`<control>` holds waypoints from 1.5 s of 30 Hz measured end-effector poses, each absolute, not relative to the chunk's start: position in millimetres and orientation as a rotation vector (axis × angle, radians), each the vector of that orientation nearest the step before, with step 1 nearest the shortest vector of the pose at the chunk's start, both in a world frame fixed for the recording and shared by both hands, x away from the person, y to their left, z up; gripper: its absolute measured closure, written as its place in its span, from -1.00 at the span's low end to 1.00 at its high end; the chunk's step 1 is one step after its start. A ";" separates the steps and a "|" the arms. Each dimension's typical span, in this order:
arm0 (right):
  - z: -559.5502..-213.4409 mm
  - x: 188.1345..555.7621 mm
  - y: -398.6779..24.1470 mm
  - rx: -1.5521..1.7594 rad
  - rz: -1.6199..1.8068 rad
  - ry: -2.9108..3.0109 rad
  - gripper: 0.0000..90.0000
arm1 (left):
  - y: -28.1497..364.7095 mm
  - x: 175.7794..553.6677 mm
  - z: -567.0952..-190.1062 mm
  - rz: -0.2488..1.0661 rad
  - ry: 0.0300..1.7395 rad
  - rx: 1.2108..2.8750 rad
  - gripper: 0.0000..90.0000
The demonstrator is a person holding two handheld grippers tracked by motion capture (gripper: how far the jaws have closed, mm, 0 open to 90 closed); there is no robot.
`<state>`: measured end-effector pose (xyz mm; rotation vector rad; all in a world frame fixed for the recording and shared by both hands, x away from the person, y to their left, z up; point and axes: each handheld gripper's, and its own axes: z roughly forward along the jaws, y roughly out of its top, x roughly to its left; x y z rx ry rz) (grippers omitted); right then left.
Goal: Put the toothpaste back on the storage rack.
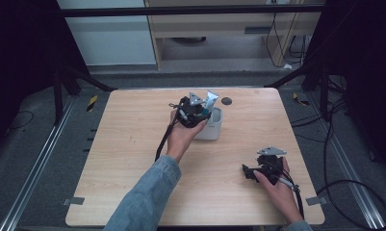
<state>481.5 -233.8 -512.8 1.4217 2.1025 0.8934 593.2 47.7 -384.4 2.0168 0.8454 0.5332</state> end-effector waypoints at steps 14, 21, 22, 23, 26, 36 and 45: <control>-512.9 481.5 -233.6 1.424 0.894 2.100 -0.99 | 65.1 567.3 -379.2 0.497 0.845 2.029 -0.19; -512.9 481.5 -233.6 1.424 0.894 2.100 -0.99 | 81.4 556.2 -380.3 0.465 0.848 2.025 -0.34; -512.9 481.5 -233.6 1.424 0.894 2.100 -0.99 | 84.6 555.4 -381.0 0.457 0.848 2.027 -0.34; -512.9 481.5 -233.6 1.424 0.894 2.100 -0.99 | 87.6 554.8 -381.9 0.449 0.855 2.027 -0.37; -512.9 481.5 -233.5 1.424 0.894 2.099 -0.99 | 101.0 552.4 -385.9 0.419 0.885 2.018 -0.48; -512.9 481.4 -233.4 1.425 0.895 2.099 -0.99 | 138.9 540.5 -408.7 0.415 0.942 2.004 -0.67; -512.9 481.5 -233.5 1.424 0.894 2.099 -0.99 | 174.8 533.4 -428.8 0.414 1.011 1.998 -0.70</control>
